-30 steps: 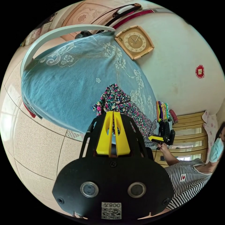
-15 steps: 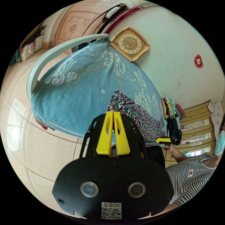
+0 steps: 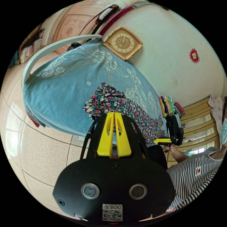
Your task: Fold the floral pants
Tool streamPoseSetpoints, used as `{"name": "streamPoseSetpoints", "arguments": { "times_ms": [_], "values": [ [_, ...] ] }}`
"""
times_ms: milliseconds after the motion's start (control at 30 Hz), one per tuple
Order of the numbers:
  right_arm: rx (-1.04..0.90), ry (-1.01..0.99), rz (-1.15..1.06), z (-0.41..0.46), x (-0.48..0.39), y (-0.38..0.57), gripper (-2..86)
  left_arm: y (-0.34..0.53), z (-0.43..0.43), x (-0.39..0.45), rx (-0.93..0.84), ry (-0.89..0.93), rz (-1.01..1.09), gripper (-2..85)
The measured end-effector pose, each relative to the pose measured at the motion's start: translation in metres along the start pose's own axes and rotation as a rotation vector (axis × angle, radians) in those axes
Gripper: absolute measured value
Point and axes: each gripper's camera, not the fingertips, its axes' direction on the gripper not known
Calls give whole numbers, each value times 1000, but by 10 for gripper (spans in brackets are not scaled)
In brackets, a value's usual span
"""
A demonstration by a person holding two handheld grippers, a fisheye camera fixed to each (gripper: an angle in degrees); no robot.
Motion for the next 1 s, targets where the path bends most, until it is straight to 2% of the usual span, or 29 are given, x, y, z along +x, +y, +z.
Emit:
{"name": "streamPoseSetpoints", "arguments": {
  "times_ms": [100, 167, 300, 433, 567, 800, 1000],
  "values": [
    [-35, 18, -6, 7, 8, 11, 2, 6, 55, 38, -71, 114, 103, 1],
    [-57, 40, 12, 15, 16, 18, 3, 13, 111, 69, -190, 164, 188, 1],
    [-43, -3, 67, 16, 37, 33, 3, 31, 192, 98, -416, 47, 289, 2],
    [12, -67, 118, -4, 59, 56, 4, 40, 224, 96, -381, 68, 215, 3],
    [116, -134, 261, -43, 102, 103, 6, 44, 252, 130, -344, 91, 303, 9],
    [303, 136, 646, -139, 242, 176, 49, 39, 372, 231, -411, 253, 565, 35],
    [347, 303, 890, -196, 339, 198, 60, 41, 487, 299, -482, 181, 708, 41]
  ]
}}
